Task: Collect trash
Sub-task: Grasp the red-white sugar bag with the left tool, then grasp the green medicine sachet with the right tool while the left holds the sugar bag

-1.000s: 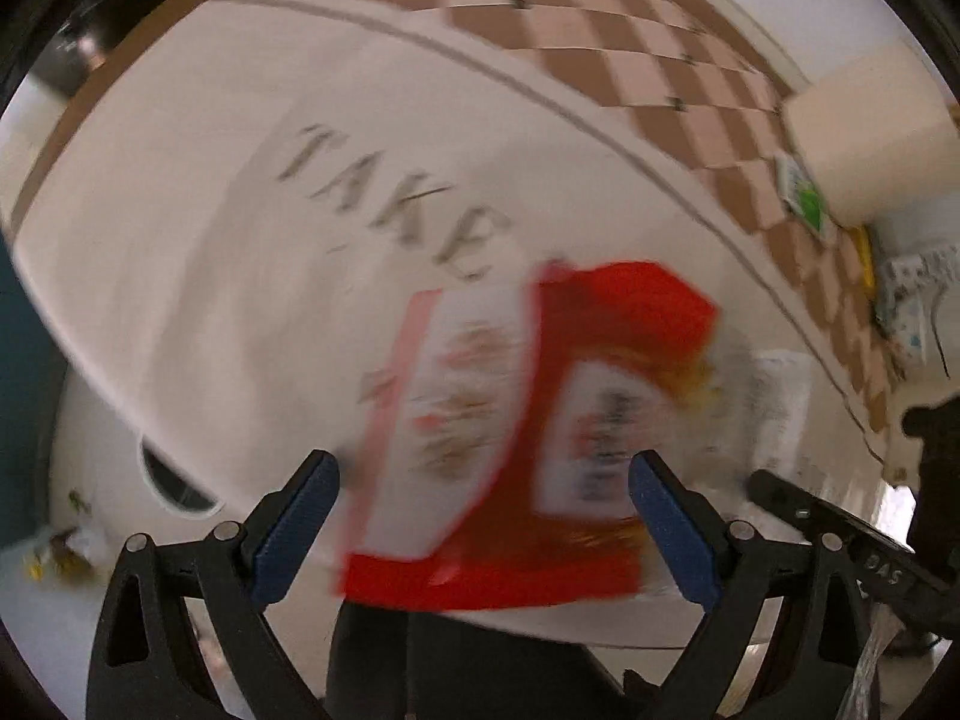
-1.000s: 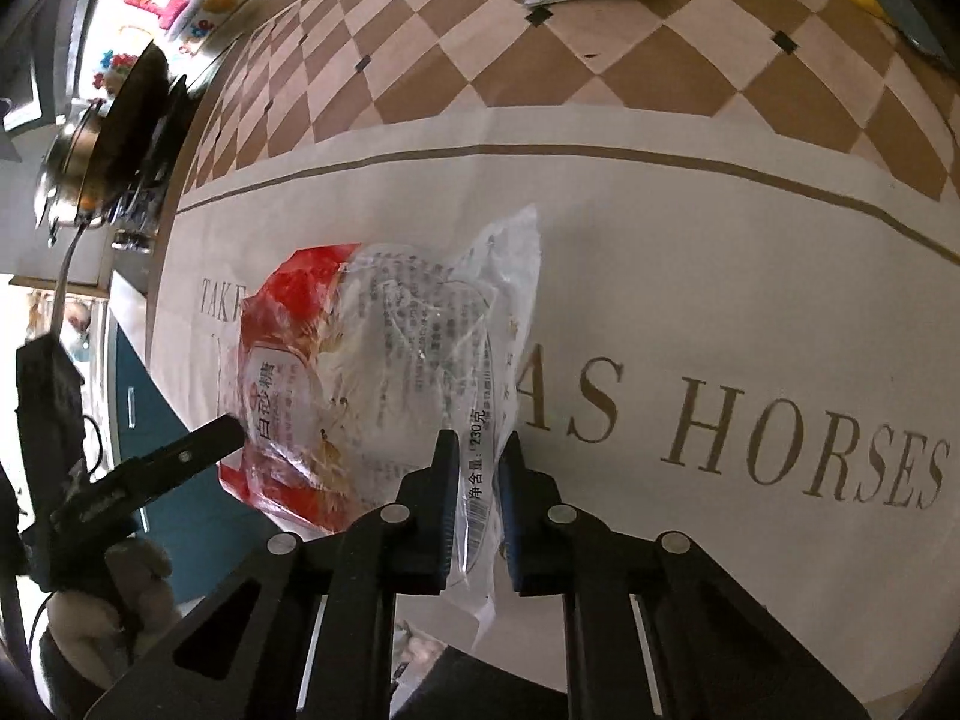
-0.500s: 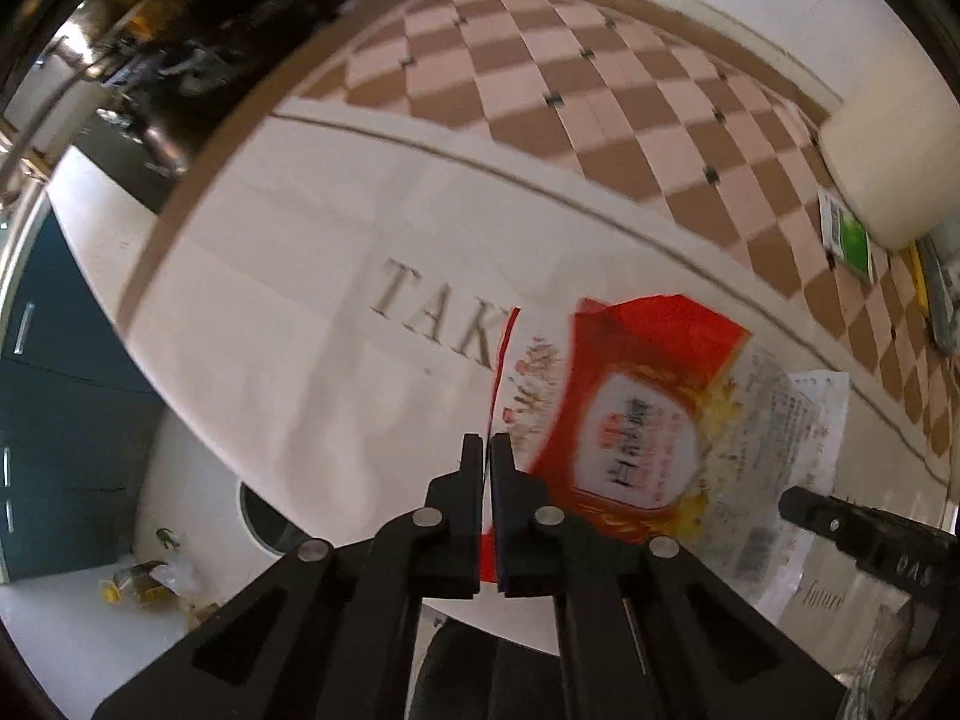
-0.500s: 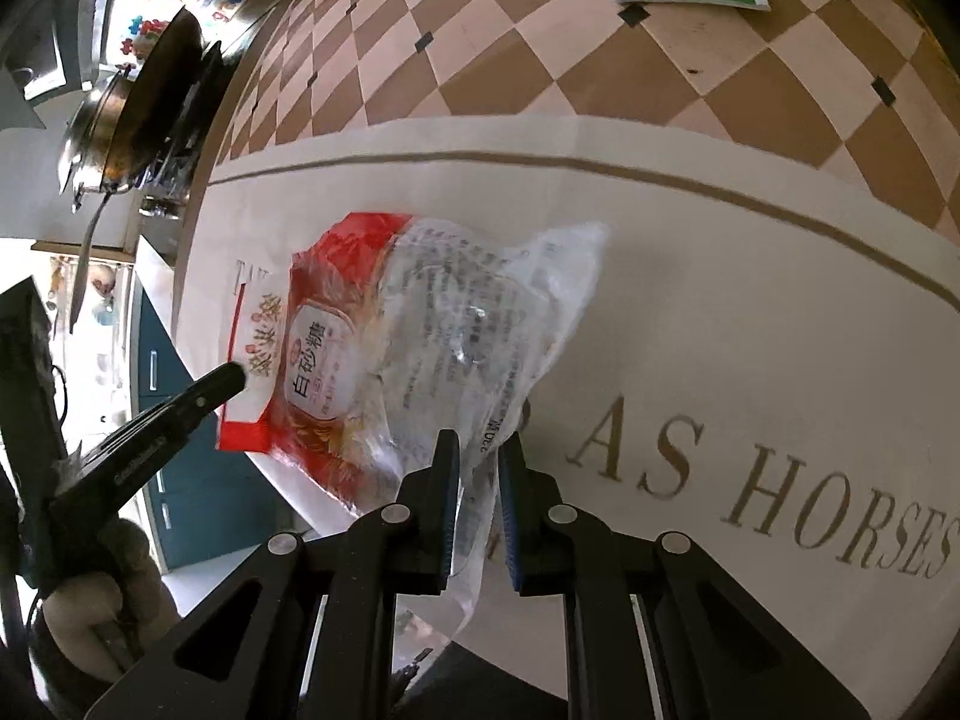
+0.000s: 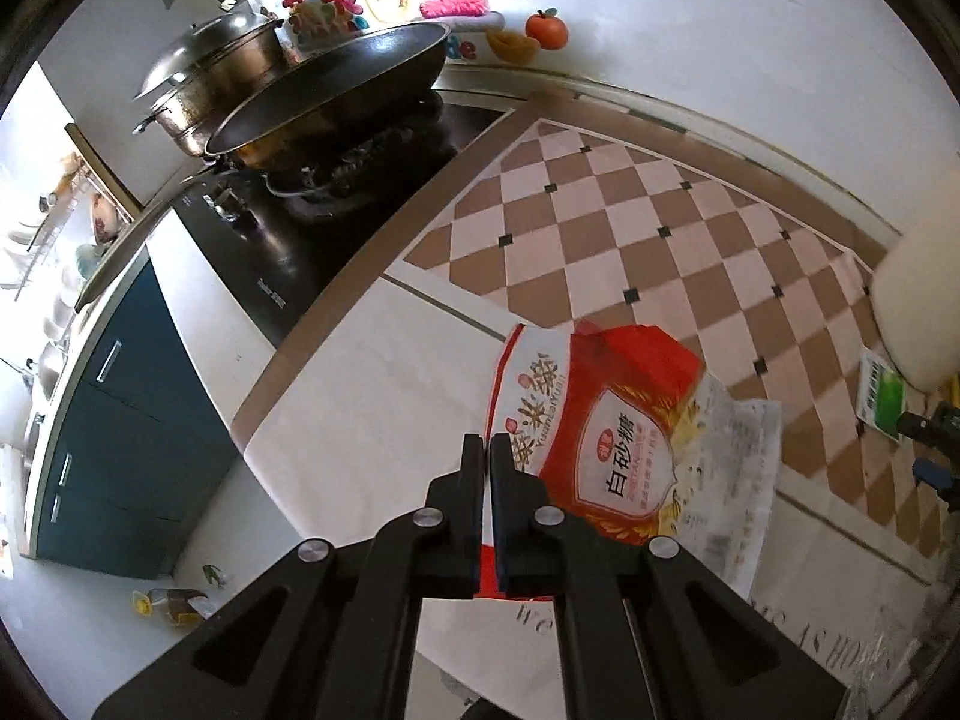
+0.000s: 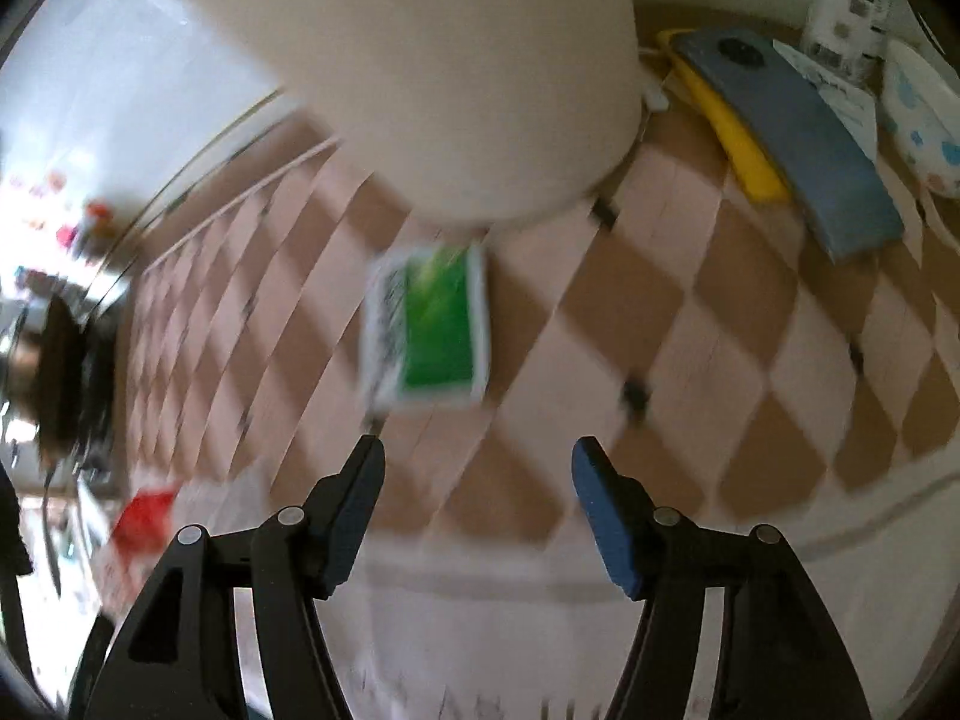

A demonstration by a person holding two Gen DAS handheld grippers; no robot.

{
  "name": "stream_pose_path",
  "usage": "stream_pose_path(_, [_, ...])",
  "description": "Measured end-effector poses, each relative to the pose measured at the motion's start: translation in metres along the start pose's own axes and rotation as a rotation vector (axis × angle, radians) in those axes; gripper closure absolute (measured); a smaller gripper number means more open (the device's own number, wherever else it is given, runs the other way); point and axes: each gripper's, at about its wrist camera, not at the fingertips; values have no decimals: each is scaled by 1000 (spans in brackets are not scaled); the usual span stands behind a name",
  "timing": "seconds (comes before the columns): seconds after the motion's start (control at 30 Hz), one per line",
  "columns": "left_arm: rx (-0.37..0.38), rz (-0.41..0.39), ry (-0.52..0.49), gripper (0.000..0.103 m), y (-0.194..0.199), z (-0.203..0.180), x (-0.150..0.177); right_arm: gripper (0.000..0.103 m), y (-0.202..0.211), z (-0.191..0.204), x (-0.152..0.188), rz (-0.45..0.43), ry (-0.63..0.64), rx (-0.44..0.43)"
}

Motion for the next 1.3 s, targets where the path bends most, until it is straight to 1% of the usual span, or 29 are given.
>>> stream_pose_path(0.07, [-7,3,9,103,-3,-2,-4,35,-14,2,-16,-14,-19,27])
stream_pose_path(0.1, [-10,1,14,103,-4,-2,-6,31,-18,5,-19,-22,-13,38])
stream_pose_path(0.13, [-12,-1,17,103,-4,-3,-6,31,-17,13,-21,-65,7,54])
stream_pose_path(0.17, [-14,-3,18,103,-3,-4,-6,30,-21,21,-24,-69,30,66])
stream_pose_path(0.23, [-14,-13,23,103,1,-3,-6,34,-28,37,-24,-88,71,118])
stream_pose_path(0.27, [-13,-17,25,103,3,-2,-6,42,-32,48,-22,-105,112,155])
stream_pose_path(0.3, [-9,-23,26,103,7,-1,-6,69,-35,59,-20,-125,152,203])
stream_pose_path(0.33, [-7,-31,28,103,11,0,-6,86,-38,66,-19,-137,184,235])
stream_pose_path(0.37, [-4,-42,30,103,16,1,-7,103,-40,72,-17,-133,206,240])
stream_pose_path(0.43, [2,-65,37,103,27,7,-7,103,-41,78,-14,-124,230,215])
stream_pose_path(0.5, [7,-88,49,103,39,15,-8,103,-33,82,-7,-139,261,194])
stream_pose_path(0.6, [4,-127,70,103,55,30,-7,103,-13,91,11,-158,310,145])
stream_pose_path(0.7, [8,-159,103,103,70,51,-4,103,6,103,32,-155,366,98])
stream_pose_path(0.83, [-3,-188,158,103,85,92,5,103,20,125,62,-131,436,53])
stream_pose_path(0.93, [-23,-206,207,103,96,127,16,103,27,153,85,-113,502,24])
stream_pose_path(1.0, [-39,-213,243,103,101,152,25,103,30,174,107,-98,552,-7])
stream_pose_path(1.1, [-69,-216,305,103,106,193,42,103,34,205,144,-76,624,-50])
stream_pose_path(1.17, [-70,-204,348,103,103,219,53,103,31,229,168,-60,674,-75])
stream_pose_path(1.23, [-35,-176,377,102,89,243,63,103,27,252,195,-49,729,-91])
stream_pose_path(1.3, [52,-115,435,100,62,266,75,103,18,268,214,-35,759,-97])
Point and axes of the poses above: each gripper's, at about its wrist camera, not at the fingertips, and y roughly against the way its jaws point, z to its left, x to its underside, and after that the axes turned 9 degrees about z, right-handed
